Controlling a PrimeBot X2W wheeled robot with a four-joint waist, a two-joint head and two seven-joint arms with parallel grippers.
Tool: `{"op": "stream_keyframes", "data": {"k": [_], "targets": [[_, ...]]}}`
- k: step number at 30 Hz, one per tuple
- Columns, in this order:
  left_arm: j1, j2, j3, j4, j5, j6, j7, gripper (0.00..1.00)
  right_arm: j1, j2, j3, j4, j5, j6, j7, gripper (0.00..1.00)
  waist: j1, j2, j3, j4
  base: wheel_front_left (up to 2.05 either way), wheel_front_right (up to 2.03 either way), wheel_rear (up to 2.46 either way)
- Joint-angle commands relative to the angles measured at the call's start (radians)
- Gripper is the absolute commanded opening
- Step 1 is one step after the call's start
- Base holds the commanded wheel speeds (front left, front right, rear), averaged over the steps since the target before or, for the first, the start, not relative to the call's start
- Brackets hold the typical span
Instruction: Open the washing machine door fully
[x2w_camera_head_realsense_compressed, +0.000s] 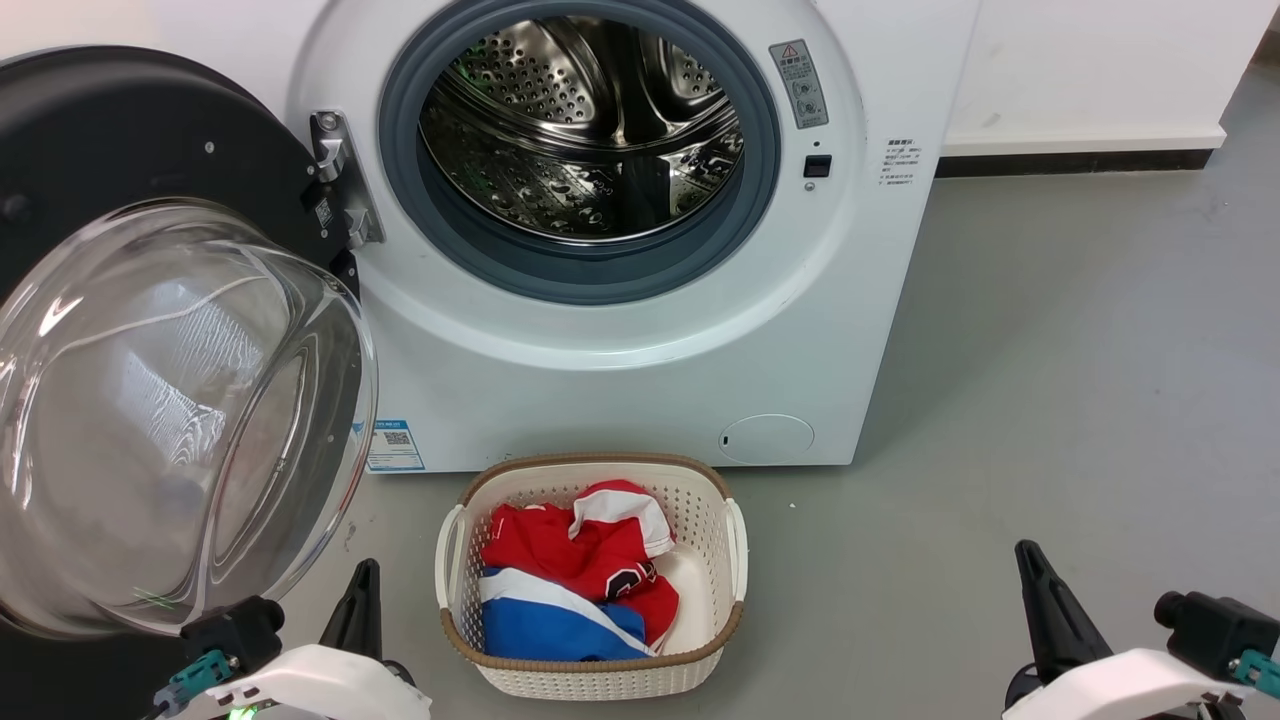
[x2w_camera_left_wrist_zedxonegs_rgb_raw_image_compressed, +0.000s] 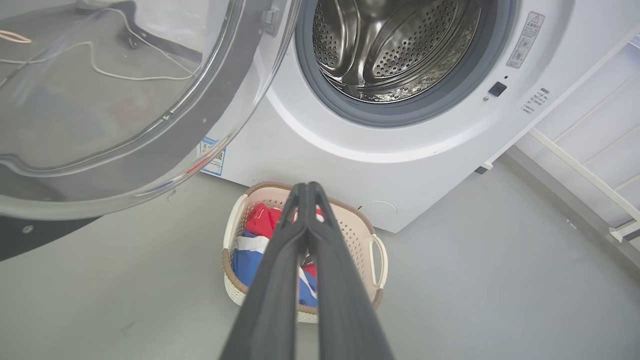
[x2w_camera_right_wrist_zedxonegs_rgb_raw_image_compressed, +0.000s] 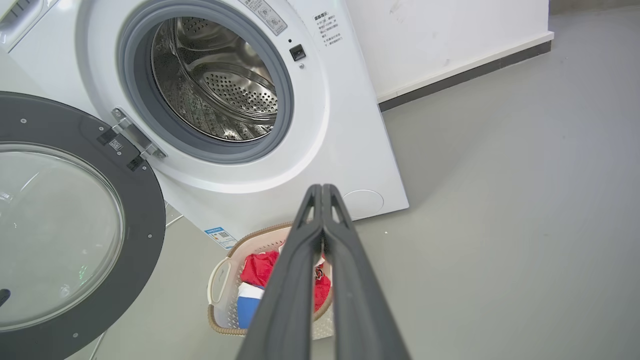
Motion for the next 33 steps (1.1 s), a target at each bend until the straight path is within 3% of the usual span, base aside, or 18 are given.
{"op": "stream_keyframes", "data": {"k": [1, 33], "targets": [[-0.032, 0.003, 0.013, -0.017, -0.032, -0.012, 0.005, 0.0, -0.038, -0.006, -0.003, -0.01, 0.039, 0.0, 0.006, 0.0, 0.0, -0.0001, 0.0, 0.0, 0.0, 0.0, 0.0], [-0.062, -0.055, 0.109, -0.026, -0.426, -0.08, 0.098, 0.0, -0.102, -0.01, -0.032, 0.039, 0.512, 0.0, 0.064, 0.0, 0.0, -0.0001, 0.012, 0.008, 0.0, 0.0, 0.0]]}}
